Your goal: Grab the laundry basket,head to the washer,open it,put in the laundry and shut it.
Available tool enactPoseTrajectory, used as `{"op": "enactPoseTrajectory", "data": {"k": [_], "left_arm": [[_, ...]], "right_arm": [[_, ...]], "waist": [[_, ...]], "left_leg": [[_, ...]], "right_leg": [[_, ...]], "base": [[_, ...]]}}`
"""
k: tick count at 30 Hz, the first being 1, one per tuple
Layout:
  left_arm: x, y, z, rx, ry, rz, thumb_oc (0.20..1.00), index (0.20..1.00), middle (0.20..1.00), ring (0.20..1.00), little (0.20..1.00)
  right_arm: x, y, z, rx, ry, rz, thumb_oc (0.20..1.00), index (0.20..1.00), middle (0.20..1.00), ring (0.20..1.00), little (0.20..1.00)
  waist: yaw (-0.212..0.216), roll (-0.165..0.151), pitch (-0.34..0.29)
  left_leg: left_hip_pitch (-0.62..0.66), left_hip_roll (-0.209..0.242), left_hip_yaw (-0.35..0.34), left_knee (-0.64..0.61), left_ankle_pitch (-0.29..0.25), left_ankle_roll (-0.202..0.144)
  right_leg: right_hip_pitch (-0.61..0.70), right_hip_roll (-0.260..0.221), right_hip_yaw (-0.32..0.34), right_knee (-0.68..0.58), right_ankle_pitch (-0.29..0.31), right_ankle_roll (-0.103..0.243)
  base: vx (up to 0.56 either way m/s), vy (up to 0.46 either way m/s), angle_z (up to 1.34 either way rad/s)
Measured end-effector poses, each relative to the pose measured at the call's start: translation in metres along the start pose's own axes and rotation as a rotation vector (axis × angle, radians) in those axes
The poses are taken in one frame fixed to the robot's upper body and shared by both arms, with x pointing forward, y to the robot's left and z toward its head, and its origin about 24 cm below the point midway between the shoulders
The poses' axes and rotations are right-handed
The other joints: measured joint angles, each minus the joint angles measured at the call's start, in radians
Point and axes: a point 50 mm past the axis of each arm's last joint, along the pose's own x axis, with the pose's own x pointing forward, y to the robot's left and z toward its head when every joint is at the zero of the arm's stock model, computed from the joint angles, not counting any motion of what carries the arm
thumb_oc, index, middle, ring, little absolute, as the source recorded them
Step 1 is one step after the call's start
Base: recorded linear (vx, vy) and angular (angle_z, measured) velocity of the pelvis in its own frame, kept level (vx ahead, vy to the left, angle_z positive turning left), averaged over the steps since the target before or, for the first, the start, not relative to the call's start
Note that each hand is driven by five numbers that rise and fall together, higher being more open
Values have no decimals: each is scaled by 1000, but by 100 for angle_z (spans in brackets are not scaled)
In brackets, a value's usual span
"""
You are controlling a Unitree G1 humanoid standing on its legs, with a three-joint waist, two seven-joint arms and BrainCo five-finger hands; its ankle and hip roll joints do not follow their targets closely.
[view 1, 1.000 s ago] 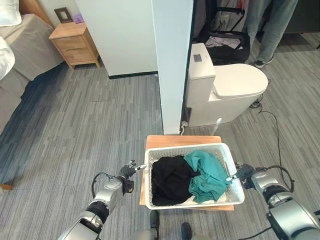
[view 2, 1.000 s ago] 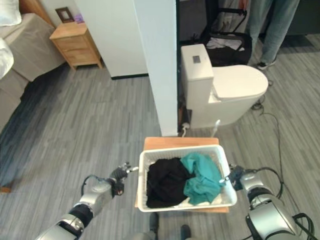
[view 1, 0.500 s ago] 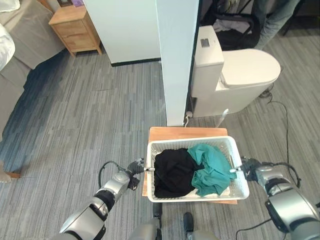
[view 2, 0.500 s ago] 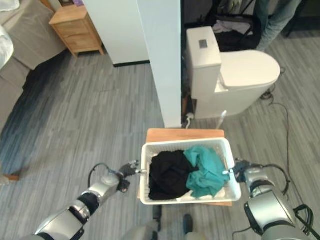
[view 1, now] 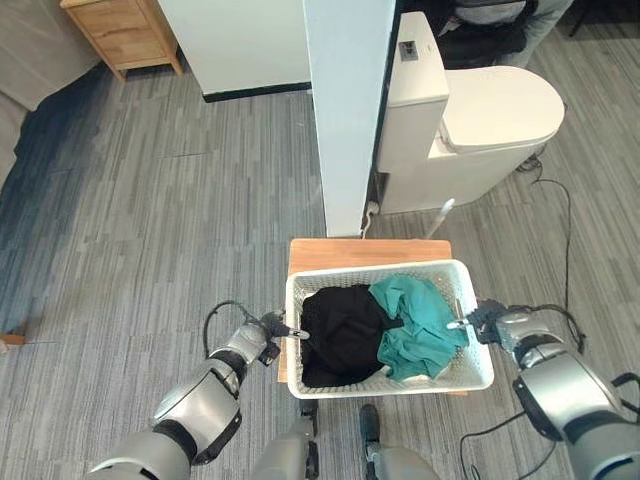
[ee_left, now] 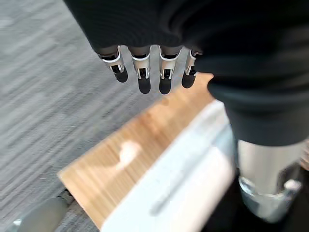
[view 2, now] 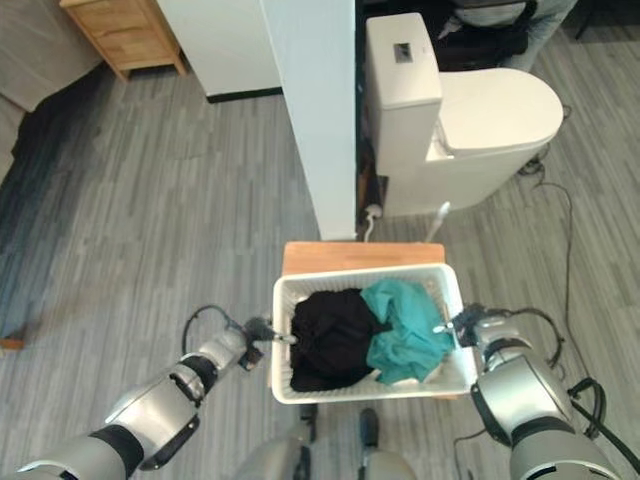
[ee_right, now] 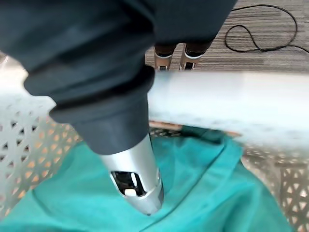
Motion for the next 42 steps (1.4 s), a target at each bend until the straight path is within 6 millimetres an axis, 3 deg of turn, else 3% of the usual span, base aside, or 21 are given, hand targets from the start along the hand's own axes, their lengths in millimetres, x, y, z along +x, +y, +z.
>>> {"op": "enactPoseTrajectory", "data": {"k": [5, 6, 7, 9, 10, 16, 22, 23, 24, 25, 28, 34, 37, 42], "left_arm": [[-1, 15, 7, -37, -16, 40, 1000, 1000, 1000, 1000, 1000], [-2, 17, 7, -42, -17, 46, 909, 909, 909, 909, 909], [-2, 19, 8, -41, -22, 49, 683, 683, 683, 683, 683], [-2, 22, 12, -38, -46, 53, 492, 492, 492, 492, 492], [-2, 23, 15, -37, -54, 54, 200, 200, 200, 200, 200], [-3, 22, 28, 85, -98, 47, 200, 200, 200, 200, 200], [-4, 13, 46, 522, -157, 66, 200, 200, 200, 200, 200], [-5, 14, 46, 581, -160, 70, 200, 200, 200, 200, 200], [-5, 14, 46, 627, -160, 74, 200, 200, 200, 200, 200], [-8, 13, 51, 986, -198, 96, 200, 200, 200, 200, 200], [-9, 16, 48, 1125, -209, 114, 200, 200, 200, 200, 200], [-7, 11, 32, 940, -227, 142, 200, 200, 200, 200, 200], [-7, 8, 31, 937, -228, 145, 200, 200, 200, 200, 200], [-13, 0, -1, 558, -245, 139, 200, 200, 200, 200, 200]], "right_arm": [[0, 7, 9, -28, -18, -1, 1000, 1000, 1000, 1000, 1000], [0, 9, 10, -31, -19, 0, 1000, 1000, 1000, 1000, 1000], [0, 9, 10, -41, -18, 1, 1000, 1000, 1000, 1000, 1000], [1, 9, 9, -61, -12, -2, 1000, 1000, 1000, 1000, 1000], [1, 9, 8, -70, -10, -2, 1000, 1000, 1000, 1000, 1000], [1, 11, 4, -107, 8, 3, 1000, 1000, 1000, 1000, 1000], [1, 9, -3, -145, 29, -6, 1000, 1000, 1000, 1000, 1000], [1, 9, -5, -144, 34, -7, 555, 555, 555, 555, 555], [1, 9, -5, -144, 33, -6, 200, 200, 200, 200, 200], [2, 7, -14, -146, 46, -14, 200, 200, 200, 200, 200], [3, 9, -21, -108, 35, -23, 200, 200, 200, 200, 200], [4, 15, -25, -54, -8, -65, 200, 200, 200, 200, 200], [4, 14, -25, -51, -16, -73, 200, 200, 200, 200, 200], [-4, 23, -37, -28, -157, -45, 200, 200, 200, 200, 200]], "waist": [[0, -18, 11], [-1, -21, 13], [0, -23, 14], [2, -23, 14], [3, -23, 14], [3, -24, 14], [4, -24, 14], [4, -24, 14], [4, -24, 14], [7, -24, 14], [8, -24, 14], [7, -19, 12], [8, -12, 14], [6, -3, 17]], "left_leg": [[-14, 6, 14, 0, 0, 0], [-14, 7, 14, 0, 0, 0], [-16, 8, 14, 0, 0, 0], [-25, 11, 13, 0, 0, 0], [-27, 13, 13, 0, 0, -1], [-28, 14, 11, 0, 3, -4], [-50, 11, 7, 0, 10, 0], [-50, 11, 6, 0, 10, 0], [-50, 11, 5, 0, 10, 0], [-49, 10, -12, 0, 12, 1], [-45, 10, -15, 0, 12, 0], [-42, 11, -15, 0, 16, -3], [-42, 11, -15, 0, 19, -3], [-20, 7, -9, 0, 20, -3]], "right_leg": [[-25, 4, 8, 15, 0, 0], [-26, 5, 8, 15, 0, 0], [-29, 6, 8, 17, 0, 1], [-39, 11, 6, 22, 1, 0], [-40, 12, 5, 22, 3, 0], [-44, 14, 4, 25, 7, -2], [-63, 13, -1, 29, 9, -2], [-62, 13, -1, 29, 9, -2], [-62, 13, -2, 29, 9, -2], [-56, 14, -12, 27, 9, -1], [-49, 15, -26, 27, 8, -1], [-47, 14, -26, 26, 8, -1], [-46, 15, -27, 26, 9, -2], [-30, 8, -21, 28, 11, -4]], "base": [[2, -7, -7], [0, 0, 0], [0, 0, 0], [0, 0, 0], [0, 0, 0], [0, 0, 0], [4, 8, 3], [13, 7, 3], [22, 17, 13], [6, 15, 16], [5, 22, 11], [-1, 5, 0], [3, 21, -1], [13, 43, -5]]}}
